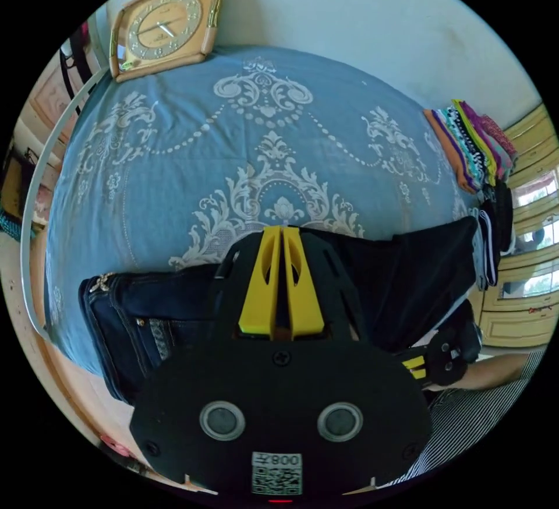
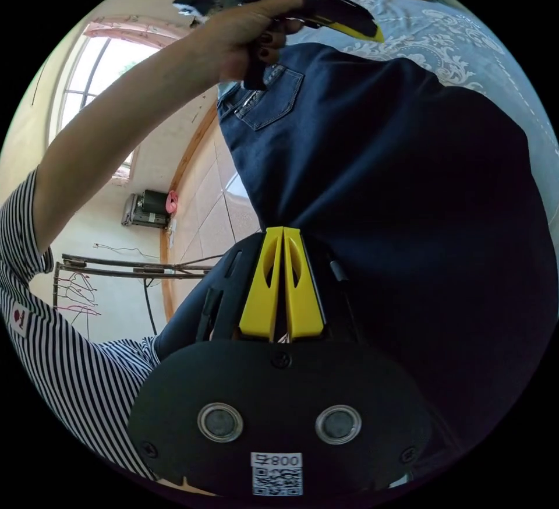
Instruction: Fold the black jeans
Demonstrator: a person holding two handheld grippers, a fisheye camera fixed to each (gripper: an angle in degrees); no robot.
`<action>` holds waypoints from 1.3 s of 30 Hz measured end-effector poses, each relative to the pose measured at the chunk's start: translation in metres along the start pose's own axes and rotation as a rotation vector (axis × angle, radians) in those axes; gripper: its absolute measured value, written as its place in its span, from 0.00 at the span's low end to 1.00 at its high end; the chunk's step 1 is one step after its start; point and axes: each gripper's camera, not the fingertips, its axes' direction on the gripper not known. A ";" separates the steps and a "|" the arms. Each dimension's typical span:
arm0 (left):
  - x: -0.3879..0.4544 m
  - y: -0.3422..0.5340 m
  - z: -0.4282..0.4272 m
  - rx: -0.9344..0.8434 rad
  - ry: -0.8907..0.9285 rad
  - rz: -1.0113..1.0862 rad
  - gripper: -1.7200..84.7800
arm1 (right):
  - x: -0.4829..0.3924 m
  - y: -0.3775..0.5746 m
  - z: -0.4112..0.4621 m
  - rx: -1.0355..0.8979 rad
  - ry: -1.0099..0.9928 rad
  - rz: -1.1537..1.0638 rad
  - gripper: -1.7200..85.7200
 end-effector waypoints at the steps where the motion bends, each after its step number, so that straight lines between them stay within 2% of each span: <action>1: 0.008 0.004 -0.014 0.026 0.030 0.007 0.03 | 0.004 0.006 -0.002 -0.002 -0.006 0.014 0.02; 7: 0.068 0.068 -0.060 0.057 0.158 0.085 0.02 | 0.015 0.058 -0.031 0.044 0.032 0.053 0.02; 14: 0.114 0.131 -0.075 -0.035 0.182 -0.039 0.02 | 0.049 0.141 -0.070 0.123 0.098 0.172 0.02; 16: 0.123 0.131 -0.073 -0.110 0.163 -0.039 0.02 | 0.065 0.169 -0.078 0.116 0.155 0.227 0.02; 18: 0.131 0.130 -0.082 -0.100 0.166 -0.033 0.02 | 0.080 0.188 -0.080 0.079 0.178 0.246 0.02; 20: 0.147 0.121 -0.098 -0.135 0.140 -0.028 0.02 | 0.093 0.208 -0.089 0.092 0.145 0.274 0.02; 23: 0.176 0.116 -0.128 -0.118 0.078 0.030 0.02 | 0.102 0.242 -0.108 0.102 0.180 0.292 0.02; 26: 0.203 0.115 -0.156 -0.082 0.124 0.065 0.02 | 0.111 0.285 -0.129 0.129 0.203 0.301 0.02; 39: 0.316 0.083 -0.224 -0.173 0.186 0.152 0.02 | 0.185 0.562 -0.223 0.329 0.201 0.516 0.02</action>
